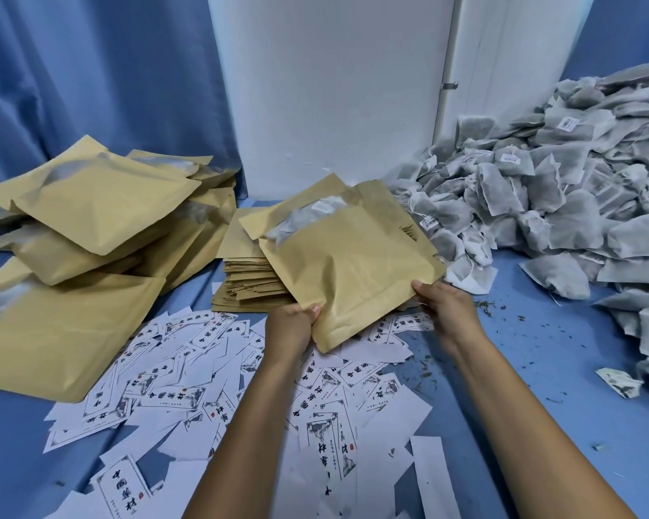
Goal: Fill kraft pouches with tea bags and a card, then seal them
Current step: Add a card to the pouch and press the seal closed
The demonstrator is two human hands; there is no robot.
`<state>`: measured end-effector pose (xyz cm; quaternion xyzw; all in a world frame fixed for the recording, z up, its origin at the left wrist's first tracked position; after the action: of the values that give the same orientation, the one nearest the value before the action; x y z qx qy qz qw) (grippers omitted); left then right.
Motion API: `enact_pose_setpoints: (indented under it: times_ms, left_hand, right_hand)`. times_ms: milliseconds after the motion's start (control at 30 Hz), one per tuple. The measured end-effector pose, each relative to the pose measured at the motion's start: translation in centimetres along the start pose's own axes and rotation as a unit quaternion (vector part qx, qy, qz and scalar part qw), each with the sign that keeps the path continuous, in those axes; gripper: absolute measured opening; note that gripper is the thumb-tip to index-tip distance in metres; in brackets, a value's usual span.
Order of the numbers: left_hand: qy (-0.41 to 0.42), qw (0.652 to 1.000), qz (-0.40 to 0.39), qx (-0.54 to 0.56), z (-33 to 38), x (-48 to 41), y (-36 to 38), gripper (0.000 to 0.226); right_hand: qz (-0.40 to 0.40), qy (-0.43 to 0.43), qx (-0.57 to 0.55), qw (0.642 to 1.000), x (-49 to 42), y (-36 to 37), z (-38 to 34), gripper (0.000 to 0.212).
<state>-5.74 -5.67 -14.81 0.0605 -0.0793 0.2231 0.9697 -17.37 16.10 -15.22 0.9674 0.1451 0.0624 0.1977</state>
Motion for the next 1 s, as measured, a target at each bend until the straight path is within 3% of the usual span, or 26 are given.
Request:
enact_pose_setpoints:
  times_ms: [100,400,533,667,800,1000]
  left_hand:
    - [0.005,0.998,-0.001,-0.059,-0.1,0.1,0.4,0.011]
    - [-0.004,0.995,-0.030,-0.093,0.1,0.4,1.1,0.018]
    - [0.000,0.996,-0.015,-0.085,0.0,0.4,0.5,0.016]
    - [-0.005,0.996,-0.017,-0.091,-0.1,0.5,0.7,0.024]
    - [-0.004,0.995,-0.009,-0.100,0.0,0.1,0.4,0.018]
    - [0.003,0.993,0.008,-0.114,0.1,-0.2,-0.6,0.008]
  right_hand:
    - [0.002,-0.004,-0.007,1.000,-0.1,0.0,0.1,0.006]
    - [0.008,-0.022,-0.010,1.000,-0.3,-0.8,-0.9,0.006]
    - [-0.050,-0.007,0.063,0.997,-0.3,0.2,-0.4,0.032]
    - [-0.008,-0.012,0.083,0.996,-0.3,-0.3,-0.2,0.024]
    - [-0.024,-0.013,0.007,1.000,-0.5,-0.3,-0.4,0.016]
    - [-0.026,-0.016,-0.018,0.999,-0.8,-0.7,-0.3,0.008]
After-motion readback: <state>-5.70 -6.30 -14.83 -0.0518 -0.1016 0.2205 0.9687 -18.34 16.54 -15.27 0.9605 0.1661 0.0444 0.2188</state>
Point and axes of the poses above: each hand's wrist, its own x-axis away from the middle knuckle, its own y-axis out of the palm, z = x × y, the point moved 6 cm from there along -x, towards the middle knuckle, and after that the axes turned 11 degrees about -z, right-handed, at the moved point
